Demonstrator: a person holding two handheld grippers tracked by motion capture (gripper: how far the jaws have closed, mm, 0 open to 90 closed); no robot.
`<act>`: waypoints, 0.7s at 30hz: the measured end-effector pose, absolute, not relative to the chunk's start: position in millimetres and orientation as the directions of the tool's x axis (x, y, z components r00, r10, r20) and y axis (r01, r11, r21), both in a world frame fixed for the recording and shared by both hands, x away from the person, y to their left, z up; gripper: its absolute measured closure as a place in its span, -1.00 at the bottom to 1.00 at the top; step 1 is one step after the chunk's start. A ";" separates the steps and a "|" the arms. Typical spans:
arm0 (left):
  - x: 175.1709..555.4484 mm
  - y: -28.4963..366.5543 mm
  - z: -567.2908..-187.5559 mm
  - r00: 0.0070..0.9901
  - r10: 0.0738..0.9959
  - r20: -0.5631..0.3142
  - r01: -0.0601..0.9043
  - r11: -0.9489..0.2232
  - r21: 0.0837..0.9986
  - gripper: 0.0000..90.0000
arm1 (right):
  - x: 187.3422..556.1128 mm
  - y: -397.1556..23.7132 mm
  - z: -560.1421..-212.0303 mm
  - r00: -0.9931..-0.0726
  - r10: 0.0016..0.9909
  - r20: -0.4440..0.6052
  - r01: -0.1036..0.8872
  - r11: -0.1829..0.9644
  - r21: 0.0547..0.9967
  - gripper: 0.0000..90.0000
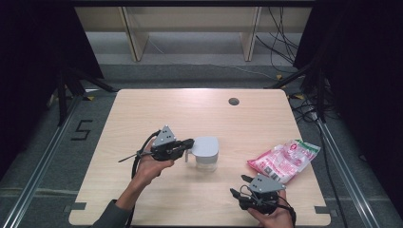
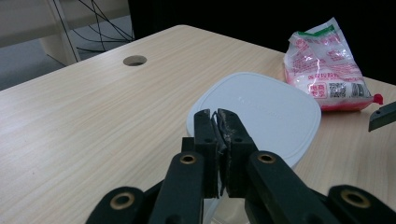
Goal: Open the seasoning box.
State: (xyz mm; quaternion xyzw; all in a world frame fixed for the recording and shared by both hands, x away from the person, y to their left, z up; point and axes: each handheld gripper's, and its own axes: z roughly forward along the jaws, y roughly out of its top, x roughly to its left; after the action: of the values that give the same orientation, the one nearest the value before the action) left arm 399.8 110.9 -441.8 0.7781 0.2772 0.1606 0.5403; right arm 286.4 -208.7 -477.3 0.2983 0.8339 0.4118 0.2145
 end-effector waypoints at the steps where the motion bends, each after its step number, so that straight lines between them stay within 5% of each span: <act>1: 398.4 109.9 -442.5 0.790 0.610 -0.063 0.268 -0.251 0.930 0.91 | 288.2 -208.1 -476.2 -0.730 0.675 -0.106 0.323 0.477 0.817 0.06; 11: 399.4 111.7 -443.3 0.800 0.599 -0.040 0.242 -0.260 0.935 0.91 | 323.9 -201.0 -462.4 -0.732 0.670 -0.121 0.249 0.429 0.868 0.80; 21: 397.5 112.0 -444.2 0.789 0.612 -0.050 0.252 -0.249 0.935 0.93 | 344.3 -187.4 -453.9 -0.741 0.662 -0.112 0.226 0.403 0.887 1.00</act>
State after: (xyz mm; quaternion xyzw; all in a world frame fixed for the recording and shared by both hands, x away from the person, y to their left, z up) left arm 397.5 112.0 -444.2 0.7730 0.2794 0.1648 0.5452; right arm 344.3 -187.4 -453.9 0.2758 0.8050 0.4717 0.2313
